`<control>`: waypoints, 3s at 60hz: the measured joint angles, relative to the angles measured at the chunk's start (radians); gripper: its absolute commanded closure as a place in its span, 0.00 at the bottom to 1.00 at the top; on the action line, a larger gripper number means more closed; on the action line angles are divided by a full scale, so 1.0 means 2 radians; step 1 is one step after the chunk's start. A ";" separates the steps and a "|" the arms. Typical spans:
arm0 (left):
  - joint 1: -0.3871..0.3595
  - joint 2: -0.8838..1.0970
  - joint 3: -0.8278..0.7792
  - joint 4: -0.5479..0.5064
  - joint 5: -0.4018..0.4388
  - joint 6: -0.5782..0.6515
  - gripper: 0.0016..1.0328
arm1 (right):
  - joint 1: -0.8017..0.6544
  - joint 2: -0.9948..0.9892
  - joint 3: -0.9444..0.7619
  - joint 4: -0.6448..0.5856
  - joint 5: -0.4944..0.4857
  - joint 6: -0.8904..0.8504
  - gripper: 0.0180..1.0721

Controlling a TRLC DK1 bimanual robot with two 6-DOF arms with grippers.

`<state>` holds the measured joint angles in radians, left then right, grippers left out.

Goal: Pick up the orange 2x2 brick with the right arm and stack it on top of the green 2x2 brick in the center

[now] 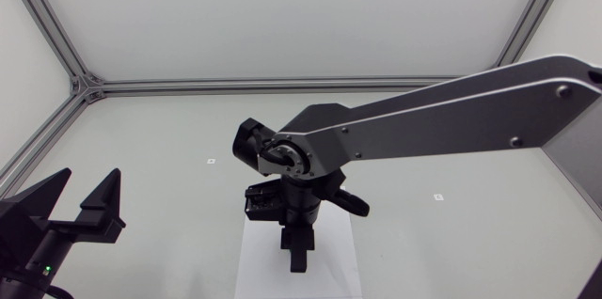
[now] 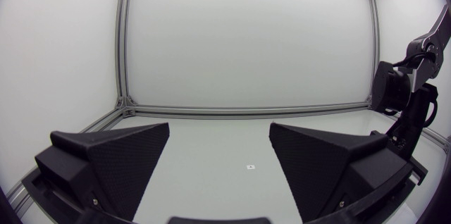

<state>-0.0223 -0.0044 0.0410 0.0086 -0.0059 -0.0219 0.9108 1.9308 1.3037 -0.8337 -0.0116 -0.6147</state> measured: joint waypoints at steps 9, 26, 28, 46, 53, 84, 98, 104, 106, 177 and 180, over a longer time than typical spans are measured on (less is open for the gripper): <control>0.000 0.000 0.000 0.000 0.000 0.000 0.04 | -0.007 0.004 0.004 -0.002 -0.019 -0.004 0.79; 0.000 0.000 0.000 0.000 0.000 0.000 0.04 | -0.003 0.003 -0.007 0.011 0.000 0.000 0.79; 0.000 0.000 0.000 0.000 0.000 0.000 0.04 | 0.001 0.003 -0.007 0.011 0.008 0.003 0.79; 0.000 0.000 0.000 0.000 0.000 0.000 0.04 | -0.005 0.021 0.018 -0.016 -0.006 0.007 0.80; 0.000 0.000 0.000 0.000 0.000 0.000 0.04 | -0.009 0.019 0.014 -0.011 -0.018 0.001 0.80; 0.000 0.000 0.000 0.000 0.000 0.000 0.04 | -0.001 0.007 -0.002 0.011 -0.014 0.000 0.79; 0.000 0.000 0.000 0.000 0.000 0.000 0.04 | -0.001 0.007 -0.001 0.011 -0.015 0.000 0.79; 0.000 0.000 0.000 0.000 0.000 0.000 0.04 | -0.001 0.007 -0.001 0.011 -0.015 0.000 0.79; 0.000 0.000 0.000 0.000 0.000 0.000 0.04 | -0.001 0.007 -0.001 0.011 -0.015 0.000 0.79; 0.000 0.000 0.000 0.000 0.000 0.000 0.04 | -0.008 0.007 0.002 0.007 -0.024 -0.024 0.67; 0.000 0.000 0.000 0.000 0.000 0.000 0.04 | -0.008 0.007 0.002 0.007 -0.024 -0.024 0.64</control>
<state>-0.0227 -0.0044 0.0410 0.0086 -0.0059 -0.0219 0.8948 1.9450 1.3071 -0.8200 -0.0589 -0.6632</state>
